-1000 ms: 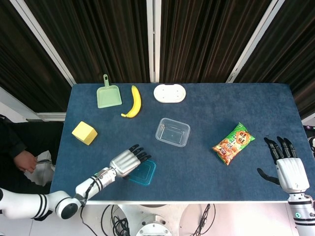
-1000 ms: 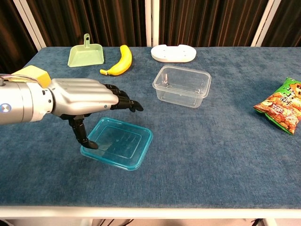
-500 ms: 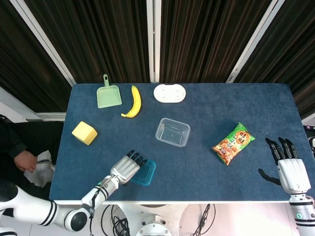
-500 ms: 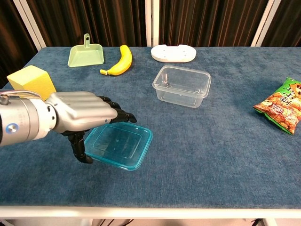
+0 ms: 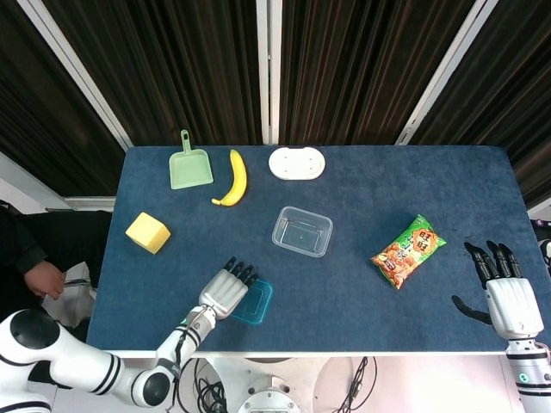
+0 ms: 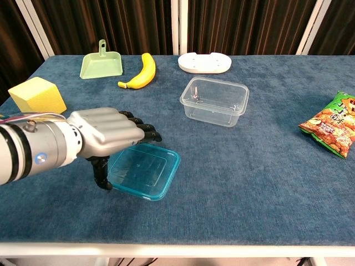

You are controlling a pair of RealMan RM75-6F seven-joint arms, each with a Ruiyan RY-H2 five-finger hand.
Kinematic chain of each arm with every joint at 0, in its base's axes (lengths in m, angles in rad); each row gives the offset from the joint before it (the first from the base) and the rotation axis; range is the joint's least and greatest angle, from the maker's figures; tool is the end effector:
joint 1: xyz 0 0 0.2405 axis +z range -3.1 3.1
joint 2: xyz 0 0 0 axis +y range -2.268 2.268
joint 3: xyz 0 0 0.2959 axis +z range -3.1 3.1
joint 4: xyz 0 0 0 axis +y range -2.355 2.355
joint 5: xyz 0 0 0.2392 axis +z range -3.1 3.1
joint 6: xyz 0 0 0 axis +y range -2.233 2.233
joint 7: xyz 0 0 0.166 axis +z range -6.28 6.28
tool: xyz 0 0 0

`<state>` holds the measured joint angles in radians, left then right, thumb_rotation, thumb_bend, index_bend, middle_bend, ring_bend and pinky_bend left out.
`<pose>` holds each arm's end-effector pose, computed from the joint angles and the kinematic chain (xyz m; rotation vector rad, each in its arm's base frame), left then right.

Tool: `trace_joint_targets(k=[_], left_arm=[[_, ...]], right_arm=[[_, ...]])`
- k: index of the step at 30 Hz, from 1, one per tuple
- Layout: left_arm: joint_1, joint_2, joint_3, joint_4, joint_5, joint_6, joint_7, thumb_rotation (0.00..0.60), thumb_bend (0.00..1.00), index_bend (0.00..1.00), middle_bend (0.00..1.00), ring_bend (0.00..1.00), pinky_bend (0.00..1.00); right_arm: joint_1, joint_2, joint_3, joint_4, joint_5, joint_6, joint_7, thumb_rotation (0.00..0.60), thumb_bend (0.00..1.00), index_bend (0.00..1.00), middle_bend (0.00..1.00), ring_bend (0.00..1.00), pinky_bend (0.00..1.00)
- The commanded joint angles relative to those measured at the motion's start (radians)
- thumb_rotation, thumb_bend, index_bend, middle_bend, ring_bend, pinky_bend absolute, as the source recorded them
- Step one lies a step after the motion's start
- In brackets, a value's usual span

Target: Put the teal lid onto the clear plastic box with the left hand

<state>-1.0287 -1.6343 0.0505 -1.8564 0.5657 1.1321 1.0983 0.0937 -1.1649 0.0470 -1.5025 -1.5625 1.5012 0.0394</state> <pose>-0.1046 0.2970 -0.1163 -2.2736 -0.6269 -0.3953 -0.3661 -0.2123 0.1423 1.4369 -0.8451 0.9338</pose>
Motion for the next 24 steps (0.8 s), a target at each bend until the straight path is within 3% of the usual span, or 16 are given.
trace_joint_targets(k=[1, 16, 21, 24], left_arm=[[-0.014, -0.017, -0.003, 0.0, -0.03, 0.011, 0.023, 0.6, 0.12, 0.03, 0.0, 0.0, 0.04], [-0.054, -0.038, -0.03, 0.028, -0.153, -0.006, 0.043, 0.6, 0.09, 0.04, 0.01, 0.0, 0.04], [-0.049, -0.035, -0.03, 0.027, -0.112, -0.006, 0.008, 0.6, 0.11, 0.21, 0.15, 0.04, 0.06], [-0.039, -0.025, -0.025, 0.03, -0.054, -0.017, -0.028, 0.6, 0.16, 0.3, 0.29, 0.18, 0.14]], right_arm=[[0.001, -0.001, 0.0, 0.002, 0.001, -0.002, 0.002, 0.6, 0.13, 0.0, 0.16, 0.0, 0.0], [-0.003, -0.004, 0.001, 0.017, 0.009, -0.002, 0.02, 0.6, 0.13, 0.0, 0.16, 0.0, 0.0], [-0.001, -0.006, 0.002, 0.022, 0.009, -0.004, 0.025, 0.6, 0.13, 0.0, 0.16, 0.0, 0.0], [-0.001, -0.005, 0.002, 0.021, 0.009, -0.004, 0.027, 0.6, 0.13, 0.01, 0.16, 0.0, 0.0]])
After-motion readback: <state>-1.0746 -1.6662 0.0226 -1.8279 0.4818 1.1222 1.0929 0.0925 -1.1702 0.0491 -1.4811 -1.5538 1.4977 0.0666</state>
